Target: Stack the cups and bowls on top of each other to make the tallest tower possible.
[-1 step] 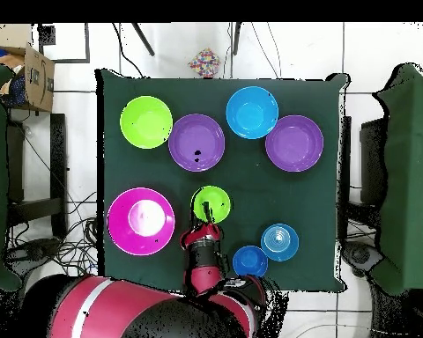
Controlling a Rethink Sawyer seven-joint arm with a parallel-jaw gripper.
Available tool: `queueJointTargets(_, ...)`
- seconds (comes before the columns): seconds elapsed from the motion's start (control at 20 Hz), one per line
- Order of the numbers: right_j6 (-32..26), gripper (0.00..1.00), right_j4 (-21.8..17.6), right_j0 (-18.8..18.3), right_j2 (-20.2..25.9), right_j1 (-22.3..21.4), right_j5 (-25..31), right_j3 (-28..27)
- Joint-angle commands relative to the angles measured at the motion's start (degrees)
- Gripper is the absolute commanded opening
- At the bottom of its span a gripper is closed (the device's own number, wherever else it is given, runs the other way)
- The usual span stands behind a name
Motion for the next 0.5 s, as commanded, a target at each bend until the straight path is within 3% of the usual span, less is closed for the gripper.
queueJointTargets(0.05, 12.6, 1.0, -1.2, 0.1, 7.2, -2.5, 10.9, -1.3)
queueJointTargets(0.5, 14.2, 1.0, -3.4, -0.6, 8.7, -6.6, 14.7, -0.3)
